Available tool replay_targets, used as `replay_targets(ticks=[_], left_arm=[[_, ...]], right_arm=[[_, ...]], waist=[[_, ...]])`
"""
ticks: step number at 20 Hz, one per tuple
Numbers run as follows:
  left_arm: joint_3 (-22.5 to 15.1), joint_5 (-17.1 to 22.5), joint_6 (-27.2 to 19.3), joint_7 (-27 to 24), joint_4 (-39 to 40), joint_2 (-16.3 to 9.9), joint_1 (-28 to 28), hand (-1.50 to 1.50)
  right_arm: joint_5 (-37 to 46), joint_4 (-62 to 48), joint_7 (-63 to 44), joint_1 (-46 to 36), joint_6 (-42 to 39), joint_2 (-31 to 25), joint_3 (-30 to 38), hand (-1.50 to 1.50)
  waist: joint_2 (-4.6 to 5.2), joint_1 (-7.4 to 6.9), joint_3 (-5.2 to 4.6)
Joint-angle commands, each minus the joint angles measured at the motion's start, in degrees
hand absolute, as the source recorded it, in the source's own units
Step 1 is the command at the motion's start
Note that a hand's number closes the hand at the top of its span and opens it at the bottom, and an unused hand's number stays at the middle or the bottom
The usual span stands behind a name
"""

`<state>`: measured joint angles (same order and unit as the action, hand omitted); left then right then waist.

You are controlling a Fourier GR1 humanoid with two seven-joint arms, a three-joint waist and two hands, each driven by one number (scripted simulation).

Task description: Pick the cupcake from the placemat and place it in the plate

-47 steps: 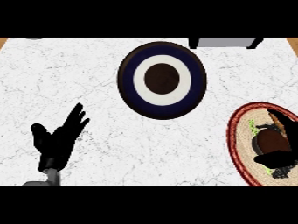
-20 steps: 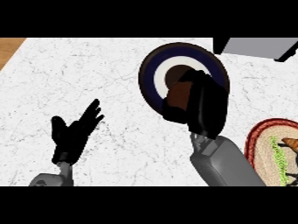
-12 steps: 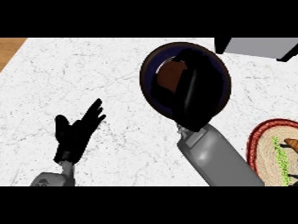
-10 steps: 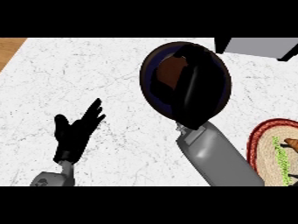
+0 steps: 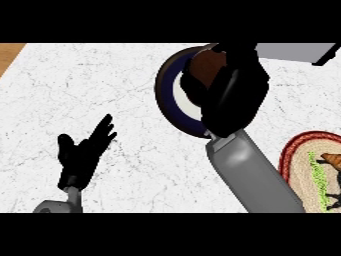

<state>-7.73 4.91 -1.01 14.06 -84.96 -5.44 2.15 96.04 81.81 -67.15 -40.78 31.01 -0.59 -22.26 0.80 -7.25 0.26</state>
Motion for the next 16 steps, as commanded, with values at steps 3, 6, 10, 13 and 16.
replay_targets(ticks=[3,6,10,13,16], left_arm=[[-0.08,-0.38,-0.98,0.65,1.48,0.82,-0.55,0.00],[1.15,0.01,-1.45,1.69,1.01,0.29,-0.12,0.00],[0.18,-0.22,-0.99,1.31,-0.34,0.38,-2.49,0.00],[1.69,-0.09,-1.05,0.89,0.47,-0.50,-1.86,0.00],[2.38,0.88,-0.85,0.99,1.54,-0.07,-1.99,0.00]], right_arm=[[8.17,-4.14,-16.32,0.05,10.43,0.56,3.18,1.50],[9.84,-4.95,-17.53,0.28,12.93,0.56,4.12,1.50],[10.89,-8.91,-16.55,2.12,18.23,0.56,8.24,1.50],[9.23,-11.27,-15.44,3.01,21.61,0.56,9.90,1.50],[9.08,-13.40,-12.98,3.78,26.05,0.56,14.01,1.50]], waist=[[0.51,2.08,-0.19],[0.35,2.63,-0.17],[0.37,2.82,-0.11],[0.32,3.44,-0.13],[0.33,4.35,-0.15]])
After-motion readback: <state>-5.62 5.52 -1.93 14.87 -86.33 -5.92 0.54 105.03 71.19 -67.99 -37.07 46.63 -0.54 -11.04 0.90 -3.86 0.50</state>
